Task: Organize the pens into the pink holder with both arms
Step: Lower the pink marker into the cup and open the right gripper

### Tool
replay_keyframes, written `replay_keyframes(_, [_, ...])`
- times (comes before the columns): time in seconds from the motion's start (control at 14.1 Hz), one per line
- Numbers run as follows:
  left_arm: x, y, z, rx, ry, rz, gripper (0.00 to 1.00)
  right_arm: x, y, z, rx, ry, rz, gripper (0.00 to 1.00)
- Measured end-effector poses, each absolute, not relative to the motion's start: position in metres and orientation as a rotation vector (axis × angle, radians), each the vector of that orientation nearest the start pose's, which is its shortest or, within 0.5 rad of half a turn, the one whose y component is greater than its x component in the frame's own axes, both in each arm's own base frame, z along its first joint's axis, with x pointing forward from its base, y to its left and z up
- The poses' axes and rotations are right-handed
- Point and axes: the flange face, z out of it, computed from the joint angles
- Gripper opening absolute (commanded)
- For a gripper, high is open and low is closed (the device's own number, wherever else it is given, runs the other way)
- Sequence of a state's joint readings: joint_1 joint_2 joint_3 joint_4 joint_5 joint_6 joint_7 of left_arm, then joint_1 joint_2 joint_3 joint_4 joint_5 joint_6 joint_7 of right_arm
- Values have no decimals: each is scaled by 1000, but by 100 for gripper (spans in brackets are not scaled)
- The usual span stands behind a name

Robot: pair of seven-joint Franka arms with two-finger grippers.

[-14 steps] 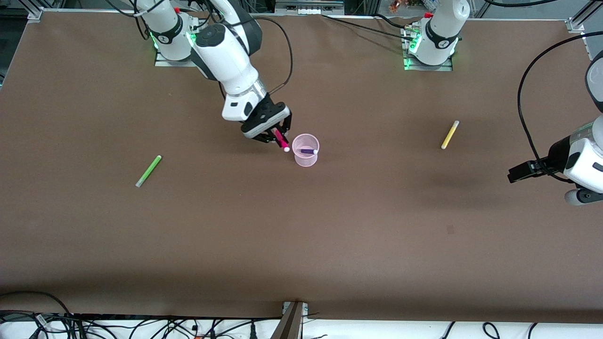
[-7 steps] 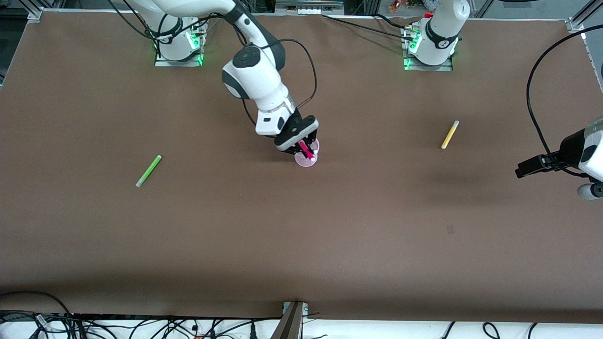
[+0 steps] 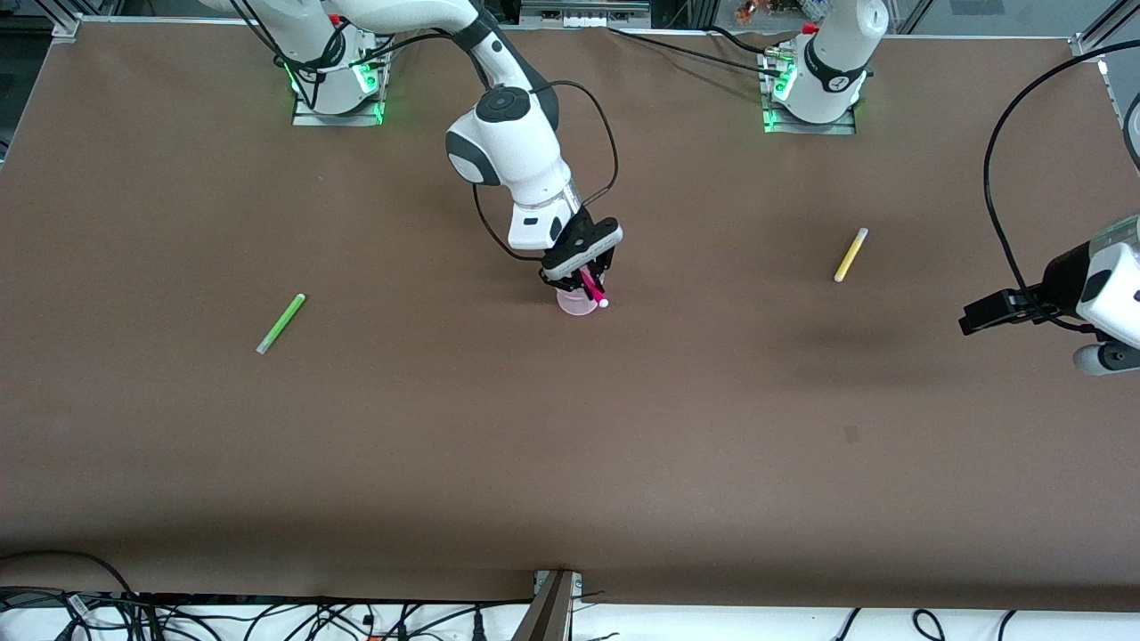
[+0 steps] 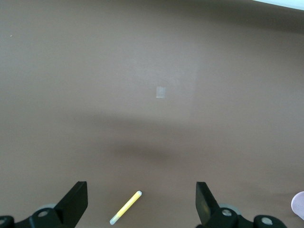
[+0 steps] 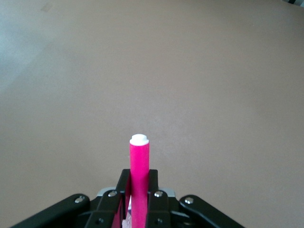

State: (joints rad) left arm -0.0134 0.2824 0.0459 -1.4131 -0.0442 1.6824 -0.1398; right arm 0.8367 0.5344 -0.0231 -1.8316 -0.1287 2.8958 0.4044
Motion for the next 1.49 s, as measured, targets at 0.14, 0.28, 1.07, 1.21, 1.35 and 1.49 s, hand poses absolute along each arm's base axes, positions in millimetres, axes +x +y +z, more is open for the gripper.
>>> replay_keyframes(0.14, [644, 7, 542, -3161, -262, 17, 100, 468, 507, 292, -2713, -738, -700, 0])
replay_keyframes(0.28, [644, 3, 544, -3164, -231, 13, 100, 470, 506, 281, -2713, -737, -701, 0])
replay_keyframes(1.07, [636, 4, 537, -3164, -89, 105, 100, 473, 508, 278, -2711, -738, -710, 56])
replay_keyframes(1.21, [636, 6, 537, -3163, -93, 105, 100, 474, 509, 281, -2706, -738, -716, 82])
replay_keyframes(1.35, [636, 8, 537, -3162, -97, 104, 100, 477, 509, 294, -2708, -730, -723, 100])
replay_keyframes(1.49, [636, 10, 538, -3162, -102, 100, 100, 482, 504, 324, -2759, -678, -690, 100])
